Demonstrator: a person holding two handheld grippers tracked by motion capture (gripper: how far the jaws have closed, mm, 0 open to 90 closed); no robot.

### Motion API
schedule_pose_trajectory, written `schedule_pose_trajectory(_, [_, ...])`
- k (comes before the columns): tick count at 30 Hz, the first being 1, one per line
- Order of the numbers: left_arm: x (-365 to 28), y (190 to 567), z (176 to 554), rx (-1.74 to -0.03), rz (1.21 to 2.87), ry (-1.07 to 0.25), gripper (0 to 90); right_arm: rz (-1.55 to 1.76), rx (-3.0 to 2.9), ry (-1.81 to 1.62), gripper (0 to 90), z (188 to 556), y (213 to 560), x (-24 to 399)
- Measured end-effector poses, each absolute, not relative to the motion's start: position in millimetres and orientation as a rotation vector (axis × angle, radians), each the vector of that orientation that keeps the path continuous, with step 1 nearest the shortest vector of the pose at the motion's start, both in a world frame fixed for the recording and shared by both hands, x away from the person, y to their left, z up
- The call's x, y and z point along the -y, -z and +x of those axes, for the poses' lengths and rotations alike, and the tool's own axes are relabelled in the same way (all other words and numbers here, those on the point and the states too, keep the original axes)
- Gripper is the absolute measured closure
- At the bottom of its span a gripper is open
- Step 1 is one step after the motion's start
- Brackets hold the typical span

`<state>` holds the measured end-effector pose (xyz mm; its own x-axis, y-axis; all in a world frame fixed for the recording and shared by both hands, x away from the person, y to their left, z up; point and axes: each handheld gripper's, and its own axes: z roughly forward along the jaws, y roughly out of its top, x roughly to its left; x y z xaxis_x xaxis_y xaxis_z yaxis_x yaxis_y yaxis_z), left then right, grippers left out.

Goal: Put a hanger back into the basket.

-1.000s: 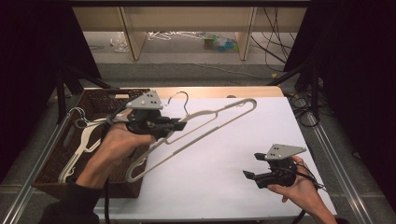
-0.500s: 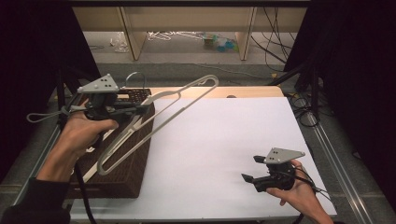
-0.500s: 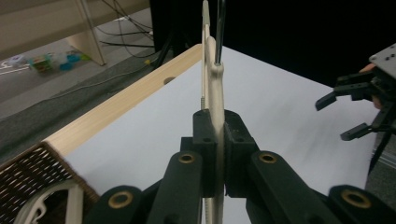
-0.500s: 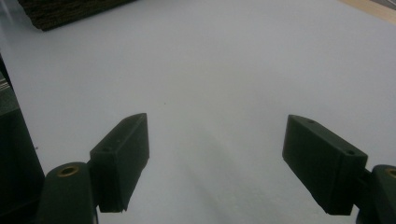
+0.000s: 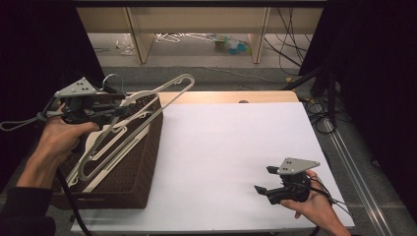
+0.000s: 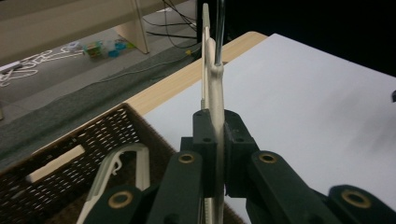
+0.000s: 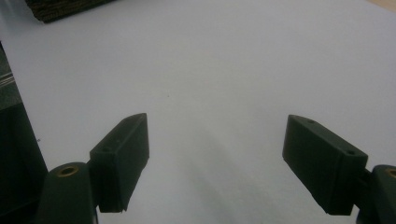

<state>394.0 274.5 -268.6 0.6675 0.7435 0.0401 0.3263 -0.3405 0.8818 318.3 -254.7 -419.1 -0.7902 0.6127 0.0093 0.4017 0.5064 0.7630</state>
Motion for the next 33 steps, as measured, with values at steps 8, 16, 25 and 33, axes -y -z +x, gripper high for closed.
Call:
schedule_pose_trajectory(8, [-309, 283, 400, -0.876, 1.909, -0.583, 85.4, 0.855, -2.493, -1.152, 23.7, 319, 422, 255])
schedule_pose_trajectory(16, [-327, 297, 403, -0.907, 1.894, -0.594, 85.5, 0.851, -2.502, -1.149, 24.0, 319, 425, 254])
schedule_pose_trajectory(25, [-348, 318, 404, -0.973, 1.883, -0.602, 85.4, 0.851, -2.513, -1.147, 24.0, 319, 425, 253])
schedule_pose_trajectory(33, [-365, 327, 399, -0.999, 1.857, -0.592, 85.4, 0.859, -2.518, -1.14, 24.0, 320, 427, 253])
